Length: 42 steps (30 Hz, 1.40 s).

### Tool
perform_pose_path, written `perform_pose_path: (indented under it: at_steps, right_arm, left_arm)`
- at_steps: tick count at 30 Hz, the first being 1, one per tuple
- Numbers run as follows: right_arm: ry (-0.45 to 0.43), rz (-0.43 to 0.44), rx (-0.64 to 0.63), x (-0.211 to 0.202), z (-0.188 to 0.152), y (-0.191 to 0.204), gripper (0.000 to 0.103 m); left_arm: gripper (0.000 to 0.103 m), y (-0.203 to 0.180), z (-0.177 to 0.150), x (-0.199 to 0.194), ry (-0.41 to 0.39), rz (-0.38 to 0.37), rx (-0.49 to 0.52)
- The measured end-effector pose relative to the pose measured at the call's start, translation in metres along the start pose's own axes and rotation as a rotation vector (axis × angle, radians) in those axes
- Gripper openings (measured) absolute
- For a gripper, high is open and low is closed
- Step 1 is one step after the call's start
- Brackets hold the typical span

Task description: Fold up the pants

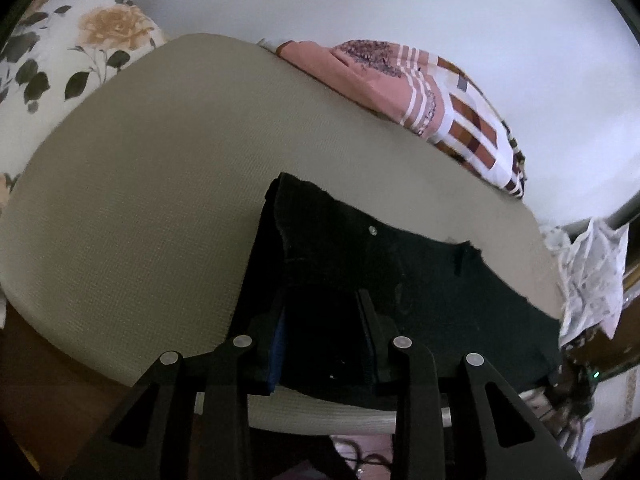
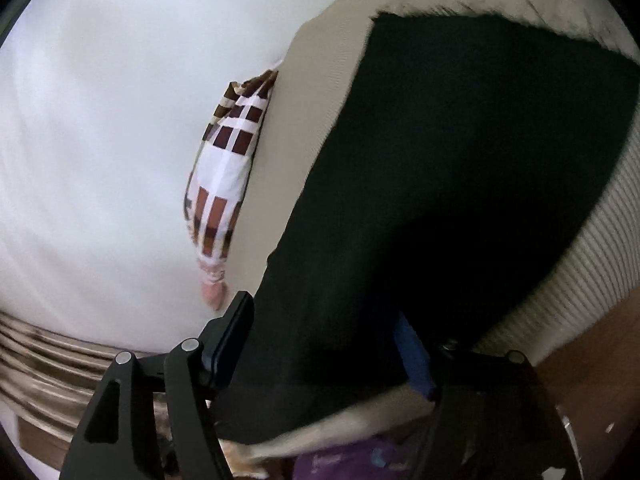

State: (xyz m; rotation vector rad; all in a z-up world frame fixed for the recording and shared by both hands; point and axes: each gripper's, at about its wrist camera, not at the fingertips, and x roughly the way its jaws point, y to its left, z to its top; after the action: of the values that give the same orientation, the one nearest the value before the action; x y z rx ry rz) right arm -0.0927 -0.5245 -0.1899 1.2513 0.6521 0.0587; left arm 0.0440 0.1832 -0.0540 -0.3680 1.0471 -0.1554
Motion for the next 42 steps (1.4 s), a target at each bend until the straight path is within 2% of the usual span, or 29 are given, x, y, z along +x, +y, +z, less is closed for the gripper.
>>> perform_pose_path:
  at_steps: [2,4,6,8,10,12,14,17,20,22,26,33,36,37,38,39,41,42]
  right_arm:
    - [-0.053,-0.041,-0.032,0.000,0.006,0.006,0.067]
    - [-0.111,-0.031,-0.008,-0.009,0.014,0.004,0.067]
    - [-0.231,-0.010,0.040,-0.041,0.021,0.006,0.067]
    - [-0.350,-0.031,0.018,-0.082,0.024,0.017,0.067]
    - [-0.420,-0.015,-0.042,-0.114,0.028,0.027,0.068]
    - [-0.456,-0.061,-0.096,-0.136,0.036,0.030,0.077]
    - [-0.420,-0.099,-0.075,-0.143,0.040,0.010,0.077]
    - [-0.338,-0.097,0.034,-0.132,0.038,-0.031,0.077]
    - [-0.321,-0.035,0.124,-0.124,0.023,-0.063,0.077]
    - [-0.332,0.001,0.129,-0.118,0.020,-0.067,0.076]
    - [-0.328,0.029,0.051,-0.112,0.029,-0.054,0.076]
    - [-0.313,-0.056,-0.039,-0.095,0.065,-0.043,0.076]
    - [-0.262,-0.068,-0.037,-0.085,0.071,-0.047,0.076]
    - [-0.245,-0.042,-0.029,-0.083,0.069,-0.047,0.076]
    - [-0.213,0.033,-0.021,-0.083,0.065,-0.044,0.075]
    - [-0.185,0.114,-0.018,-0.084,0.062,-0.041,0.076]
    - [-0.143,0.332,-0.010,-0.092,0.054,-0.032,0.074]
    - [-0.177,0.333,-0.023,-0.100,0.053,-0.029,0.075]
  left_arm:
    - [0.032,0.004,-0.002,0.006,0.013,0.010,-0.012]
    - [0.033,0.009,-0.004,0.011,0.028,0.012,-0.034]
    - [0.033,0.013,-0.006,0.012,0.038,0.015,-0.049]
    - [0.033,0.012,-0.008,0.013,0.043,0.021,-0.043]
    - [0.033,0.010,-0.008,0.014,0.045,0.035,-0.027]
    - [0.033,0.007,-0.009,0.015,0.043,0.044,-0.016]
    - [0.033,0.006,-0.009,0.016,0.042,0.055,-0.002]
    - [0.034,0.007,-0.010,0.018,0.048,0.058,-0.005]
    - [0.034,0.009,-0.012,0.020,0.058,0.063,-0.009]
    - [0.034,0.010,-0.013,0.022,0.065,0.066,-0.009]
    - [0.034,0.012,-0.014,0.024,0.068,0.071,-0.010]
    - [0.034,0.016,-0.014,0.028,0.073,0.073,-0.026]
    - [0.034,0.015,-0.014,0.028,0.074,0.078,-0.015]
    - [0.034,0.014,-0.013,0.028,0.075,0.080,-0.011]
    - [0.034,0.013,-0.013,0.027,0.074,0.082,-0.008]
    - [0.034,0.013,-0.013,0.028,0.074,0.083,-0.005]
    - [0.034,0.012,-0.013,0.028,0.076,0.087,0.001]
    - [0.034,0.012,-0.013,0.029,0.077,0.088,0.003]
